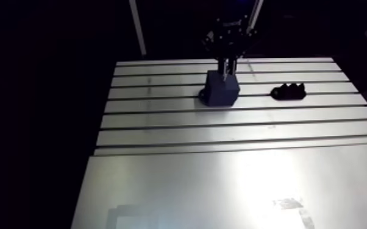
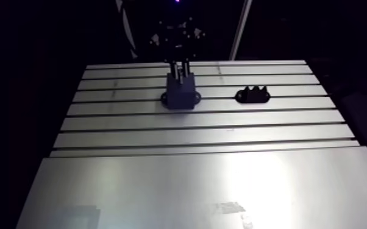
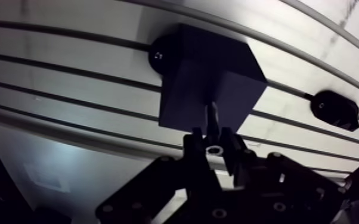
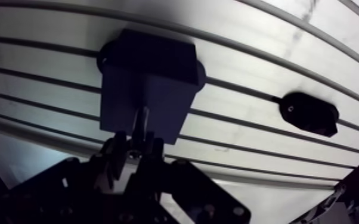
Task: Pick up the M10 bolt and insert it into the hole until fully seated.
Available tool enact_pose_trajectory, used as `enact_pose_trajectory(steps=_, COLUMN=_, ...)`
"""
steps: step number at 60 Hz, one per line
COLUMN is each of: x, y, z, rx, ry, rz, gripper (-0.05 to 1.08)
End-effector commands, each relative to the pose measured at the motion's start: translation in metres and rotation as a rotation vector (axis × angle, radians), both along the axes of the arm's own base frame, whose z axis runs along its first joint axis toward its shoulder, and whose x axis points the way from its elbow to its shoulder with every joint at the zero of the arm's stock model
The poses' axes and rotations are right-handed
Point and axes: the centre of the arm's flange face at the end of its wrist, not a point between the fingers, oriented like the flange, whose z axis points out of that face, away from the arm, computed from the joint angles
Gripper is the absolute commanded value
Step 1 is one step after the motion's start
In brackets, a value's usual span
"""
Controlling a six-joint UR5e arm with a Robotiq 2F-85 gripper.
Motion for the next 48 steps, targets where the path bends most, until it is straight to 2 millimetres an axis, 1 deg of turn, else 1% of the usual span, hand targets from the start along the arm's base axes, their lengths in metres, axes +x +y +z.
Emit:
enact_pose_trajectory(steps=1, x=0.004, y=-0.001, z=-0.004, rx=0.0, ry=-0.01, rz=0.007, gripper=0.01)
enact_pose_trajectory(steps=33, x=0.003, y=0.002, z=0.0, rx=0.0, ry=-0.001, rz=0.0, gripper=0.01)
enact_pose_trajectory(steps=40, x=-0.002, y=0.006, z=0.012, rx=-0.004, ry=0.033, rz=-0.004, gripper=0.01)
enact_pose_trajectory(steps=41, x=-0.002, y=0.005, z=0.018, rx=-0.003, ry=0.043, rz=-0.002, gripper=0.01)
enact_pose_trajectory(steps=42, x=-0.002, y=0.005, z=0.018, rx=-0.003, ry=0.043, rz=-0.002, gripper=0.01)
enact_pose_trajectory(steps=43, x=-0.003, y=0.005, z=0.025, rx=-0.003, ry=0.054, rz=-0.002, gripper=0.01)
enact_pose_trajectory(steps=44, x=-0.003, y=0.005, z=0.025, rx=-0.003, ry=0.054, rz=-0.002, gripper=0.01)
enact_pose_trajectory(steps=45, x=-0.004, y=0.006, z=0.031, rx=-0.003, ry=0.061, rz=-0.004, gripper=0.01)
enact_pose_trajectory(steps=46, x=-0.004, y=0.006, z=0.031, rx=-0.003, ry=0.061, rz=-0.004, gripper=0.01)
enact_pose_trajectory(steps=47, x=-0.004, y=0.006, z=0.037, rx=-0.003, ry=0.07, rz=-0.004, gripper=0.01)
enact_pose_trajectory(steps=48, x=-0.004, y=0.006, z=0.037, rx=-0.003, ry=0.07, rz=-0.004, gripper=0.01)
